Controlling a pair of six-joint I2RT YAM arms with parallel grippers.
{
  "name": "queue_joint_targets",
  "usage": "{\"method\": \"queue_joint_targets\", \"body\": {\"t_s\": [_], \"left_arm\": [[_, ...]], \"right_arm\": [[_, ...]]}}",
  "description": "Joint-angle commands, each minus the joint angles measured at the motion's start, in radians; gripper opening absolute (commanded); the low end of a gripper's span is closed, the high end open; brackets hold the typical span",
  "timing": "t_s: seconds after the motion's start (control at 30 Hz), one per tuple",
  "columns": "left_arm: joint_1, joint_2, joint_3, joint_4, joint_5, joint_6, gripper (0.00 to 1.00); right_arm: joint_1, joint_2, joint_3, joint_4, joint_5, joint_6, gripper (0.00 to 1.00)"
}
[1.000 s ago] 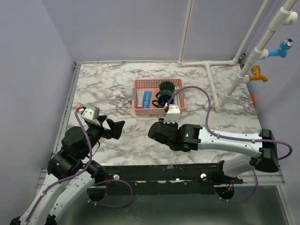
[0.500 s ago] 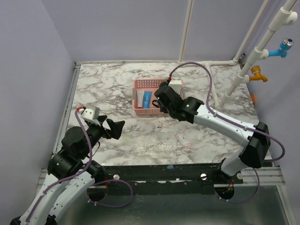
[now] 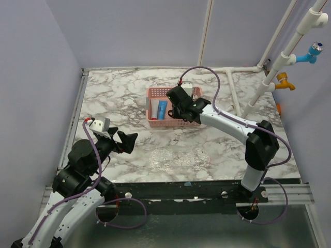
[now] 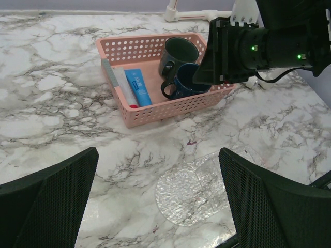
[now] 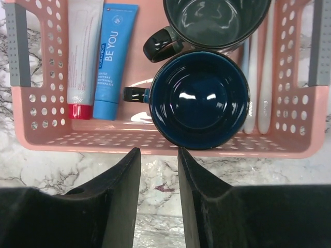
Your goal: Prepare toiletry sets of a toothbrush and toothpaste on the tray
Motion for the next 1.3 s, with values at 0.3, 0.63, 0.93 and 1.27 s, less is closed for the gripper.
{"method": "queue_joint_targets", "body": {"t_s": [0.3,0.63,0.93,1.27], "left_arm": [[0.004,-0.012,0.007,-0.013,0.027,0.0,0.99],[0.004,-0.021,0.006,-0.012,0.034,0.0,0.99],[0.004,-0.031,0.007,-0.01,0.04,-0.002,0.99],[0.004,-0.028,0.007,-0.009,0.042,-0.002,0.99]], "right_arm": [[-0.061,0.115,0.095,0.029,-0.038,0.068,0.39],[-0.067,0.176,0.143,0.031,-0.019,0.147,0.4],[-0.068,0.166,0.105,0.06,-0.071,0.064,0.4],[-0.067,0.195,0.081,0.062,-0.106,0.022,0.38]]}}
